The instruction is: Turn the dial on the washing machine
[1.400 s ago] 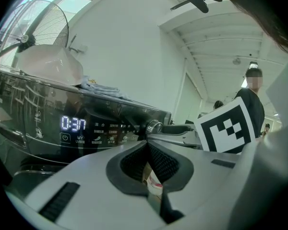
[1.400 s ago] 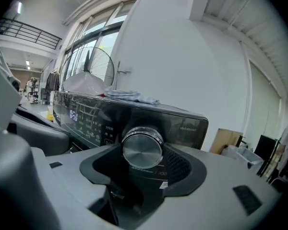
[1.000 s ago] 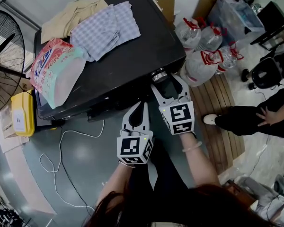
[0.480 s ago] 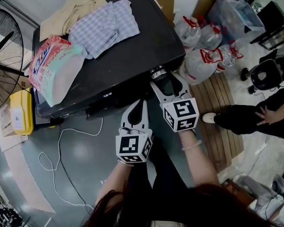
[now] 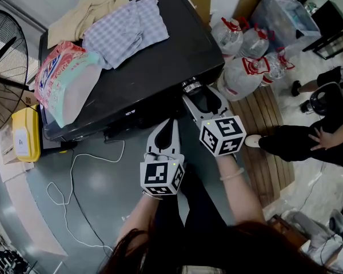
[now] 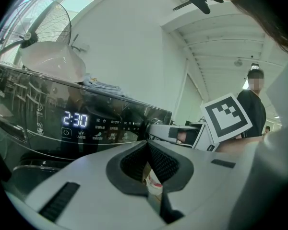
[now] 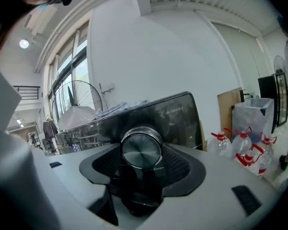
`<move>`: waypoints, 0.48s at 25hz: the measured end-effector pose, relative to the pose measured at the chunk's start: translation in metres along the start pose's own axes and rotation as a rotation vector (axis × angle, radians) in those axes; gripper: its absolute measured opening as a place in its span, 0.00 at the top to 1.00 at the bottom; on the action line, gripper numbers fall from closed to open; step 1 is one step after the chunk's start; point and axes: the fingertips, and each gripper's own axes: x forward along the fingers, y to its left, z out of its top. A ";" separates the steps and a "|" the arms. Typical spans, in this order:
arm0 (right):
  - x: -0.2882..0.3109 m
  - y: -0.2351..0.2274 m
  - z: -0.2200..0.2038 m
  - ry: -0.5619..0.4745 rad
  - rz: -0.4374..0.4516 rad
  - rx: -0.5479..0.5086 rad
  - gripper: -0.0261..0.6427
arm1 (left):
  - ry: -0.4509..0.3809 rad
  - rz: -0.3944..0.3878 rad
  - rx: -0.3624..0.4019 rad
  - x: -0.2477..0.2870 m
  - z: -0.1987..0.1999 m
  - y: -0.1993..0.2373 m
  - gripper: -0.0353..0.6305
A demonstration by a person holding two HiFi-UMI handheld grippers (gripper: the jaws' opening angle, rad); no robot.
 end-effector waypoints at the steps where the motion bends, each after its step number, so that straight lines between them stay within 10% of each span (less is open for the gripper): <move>1: 0.000 0.000 0.000 -0.002 0.001 0.000 0.53 | 0.000 0.000 -0.001 0.000 0.000 0.000 0.92; 12: -0.001 0.002 -0.002 0.038 -0.026 -0.149 0.52 | -0.002 -0.004 0.002 0.003 0.002 -0.003 0.92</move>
